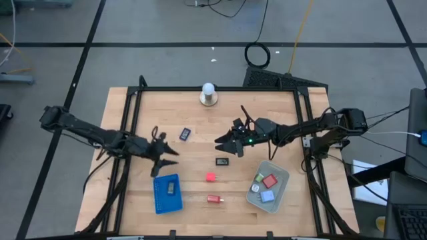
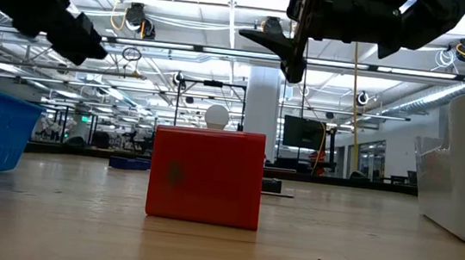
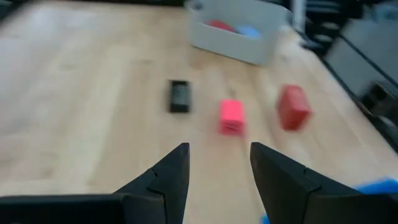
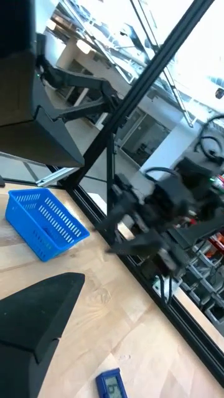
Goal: Pick & Place Office items
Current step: Put the dark blue digital clock into the blue bin
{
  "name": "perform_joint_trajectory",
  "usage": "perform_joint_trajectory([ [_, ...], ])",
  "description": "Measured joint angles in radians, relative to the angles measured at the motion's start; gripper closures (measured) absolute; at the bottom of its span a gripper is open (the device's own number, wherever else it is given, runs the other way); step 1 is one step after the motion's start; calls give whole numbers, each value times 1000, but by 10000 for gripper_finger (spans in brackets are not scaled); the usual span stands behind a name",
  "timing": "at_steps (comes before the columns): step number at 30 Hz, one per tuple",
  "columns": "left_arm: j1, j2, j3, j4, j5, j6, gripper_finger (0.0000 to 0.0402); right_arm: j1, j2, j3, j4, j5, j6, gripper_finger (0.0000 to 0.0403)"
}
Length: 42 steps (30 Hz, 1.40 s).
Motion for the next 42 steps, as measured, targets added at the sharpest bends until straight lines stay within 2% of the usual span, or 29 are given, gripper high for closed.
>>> perform_joint_trajectory([
  [6,73,-64,0,0,-127,-93,229,17,0,0,0,0,-31,122],
  [9,129,-71,30,-50,-147,-154,229,22,0,0,-3,0,-53,122],
  [16,236,1,263,-386,-141,-160,229,30,0,1,-66,1,-123,122],
  [20,282,67,413,-536,-135,-164,229,33,0,1,-83,-2,-241,122],
  [25,381,165,537,-725,32,-230,229,61,0,1,-75,27,-513,122],
  [28,443,213,557,-800,137,-284,229,87,-20,1,-91,33,-676,122],
  [31,493,250,557,-804,214,-313,229,118,-61,-2,-124,112,-803,122],
  [34,534,288,556,-821,244,-317,229,145,-135,-38,-152,193,-895,122],
  [38,587,334,555,-834,252,-318,229,168,-282,-136,-142,285,-928,122],
  [42,639,391,555,-827,262,-305,229,174,-442,-269,-54,288,-923,122],
])
